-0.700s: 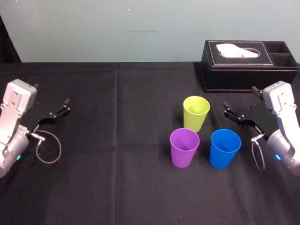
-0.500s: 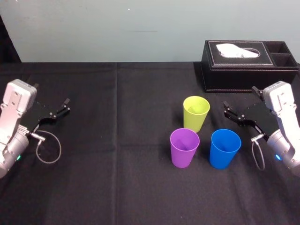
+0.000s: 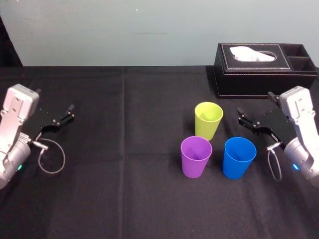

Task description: Stack the three plastic cups sequentially using one hand.

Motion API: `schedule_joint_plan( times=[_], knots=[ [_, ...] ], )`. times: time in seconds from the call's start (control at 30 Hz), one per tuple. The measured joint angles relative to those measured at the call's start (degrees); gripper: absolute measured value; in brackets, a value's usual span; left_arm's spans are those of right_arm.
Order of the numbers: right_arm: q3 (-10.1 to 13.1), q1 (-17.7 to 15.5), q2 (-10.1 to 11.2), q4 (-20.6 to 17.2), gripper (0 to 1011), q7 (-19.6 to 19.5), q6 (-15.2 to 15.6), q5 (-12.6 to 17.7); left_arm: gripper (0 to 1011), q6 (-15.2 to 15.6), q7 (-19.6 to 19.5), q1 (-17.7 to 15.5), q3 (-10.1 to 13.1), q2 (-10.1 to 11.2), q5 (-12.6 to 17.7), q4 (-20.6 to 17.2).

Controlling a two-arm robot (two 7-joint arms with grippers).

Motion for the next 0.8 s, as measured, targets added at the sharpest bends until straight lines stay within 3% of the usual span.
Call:
schedule_joint_plan(
  times=[0.8],
  knots=[
    [0.29, -0.11, -0.02, -0.04, 1003, 0.09, -0.25, -0.01, 1011, 0.00, 0.00, 0.00, 0.00, 0.00, 0.00, 0.00]
  ],
)
